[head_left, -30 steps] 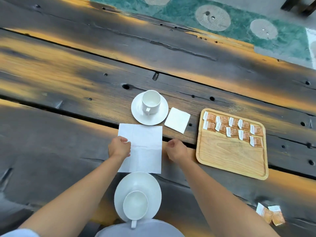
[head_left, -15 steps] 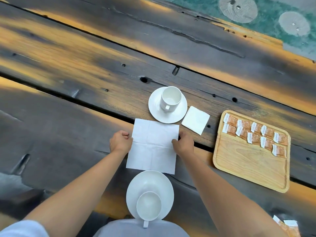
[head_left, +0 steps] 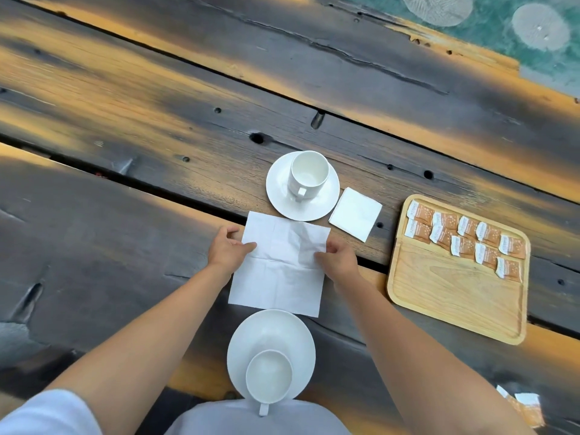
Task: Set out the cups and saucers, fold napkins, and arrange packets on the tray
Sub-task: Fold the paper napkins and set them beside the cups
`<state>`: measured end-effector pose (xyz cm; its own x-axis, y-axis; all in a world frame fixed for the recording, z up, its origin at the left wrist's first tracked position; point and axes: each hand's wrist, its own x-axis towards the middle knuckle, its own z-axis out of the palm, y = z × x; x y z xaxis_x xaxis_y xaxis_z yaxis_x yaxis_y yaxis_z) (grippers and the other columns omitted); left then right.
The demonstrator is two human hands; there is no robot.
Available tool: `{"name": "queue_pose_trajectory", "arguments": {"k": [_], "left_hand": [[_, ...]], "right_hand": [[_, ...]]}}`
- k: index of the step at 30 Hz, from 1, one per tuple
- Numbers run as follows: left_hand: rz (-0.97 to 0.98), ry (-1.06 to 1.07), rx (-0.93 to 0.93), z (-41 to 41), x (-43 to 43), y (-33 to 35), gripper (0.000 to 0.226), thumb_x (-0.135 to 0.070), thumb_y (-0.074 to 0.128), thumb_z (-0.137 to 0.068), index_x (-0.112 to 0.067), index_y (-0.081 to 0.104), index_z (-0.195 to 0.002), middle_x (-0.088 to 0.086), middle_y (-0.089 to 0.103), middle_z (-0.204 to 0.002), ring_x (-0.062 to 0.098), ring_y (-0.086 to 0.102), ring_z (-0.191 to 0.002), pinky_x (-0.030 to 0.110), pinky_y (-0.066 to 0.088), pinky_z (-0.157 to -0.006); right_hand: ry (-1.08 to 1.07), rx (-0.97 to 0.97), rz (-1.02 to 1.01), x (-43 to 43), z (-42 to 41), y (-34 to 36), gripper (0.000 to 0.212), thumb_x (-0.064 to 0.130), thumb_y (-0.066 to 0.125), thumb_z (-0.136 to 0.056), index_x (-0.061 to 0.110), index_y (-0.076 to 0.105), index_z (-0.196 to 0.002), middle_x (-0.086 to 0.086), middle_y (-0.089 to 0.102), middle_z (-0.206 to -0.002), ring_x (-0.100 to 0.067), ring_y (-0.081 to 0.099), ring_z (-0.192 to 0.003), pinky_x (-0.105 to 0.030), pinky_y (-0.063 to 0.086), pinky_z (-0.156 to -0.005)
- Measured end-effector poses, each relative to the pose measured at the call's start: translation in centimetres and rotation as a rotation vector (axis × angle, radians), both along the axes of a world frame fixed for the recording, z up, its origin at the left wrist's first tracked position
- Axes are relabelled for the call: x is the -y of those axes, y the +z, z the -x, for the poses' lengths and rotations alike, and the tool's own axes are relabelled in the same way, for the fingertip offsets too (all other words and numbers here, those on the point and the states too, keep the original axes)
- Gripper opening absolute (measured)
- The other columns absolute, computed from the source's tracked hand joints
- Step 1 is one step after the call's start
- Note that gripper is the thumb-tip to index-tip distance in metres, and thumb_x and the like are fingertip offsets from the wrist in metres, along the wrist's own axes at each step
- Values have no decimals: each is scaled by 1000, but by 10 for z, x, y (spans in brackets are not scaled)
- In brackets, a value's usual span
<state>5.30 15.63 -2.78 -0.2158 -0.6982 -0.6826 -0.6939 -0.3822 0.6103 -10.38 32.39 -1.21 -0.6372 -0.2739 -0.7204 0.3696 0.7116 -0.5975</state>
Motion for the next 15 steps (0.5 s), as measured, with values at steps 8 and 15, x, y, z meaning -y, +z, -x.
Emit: {"name": "queue_pose_trajectory", "arguments": {"k": [8,15], "left_hand": [[-121,-95,-53,12,5,14,38,-10,76,-79,-23,62,-113,4,65,-98,20,60,-88,29,51,-61],[-55,-137,-85,1,0,18,42,7,44,-87,-21,74,-76,7,68,-85,15,53,-64,25,47,-55]], "right_hand": [[48,164,159,-20,5,20,27,-6,67,-80,16,70,-64,2,60,-52,-8,49,-44,-18,41,-44],[207,36,87,-36,2,34,55,-11,31,-80,17,76,-65,-5,64,-72,-15,45,-51,-20,37,-47]]}}
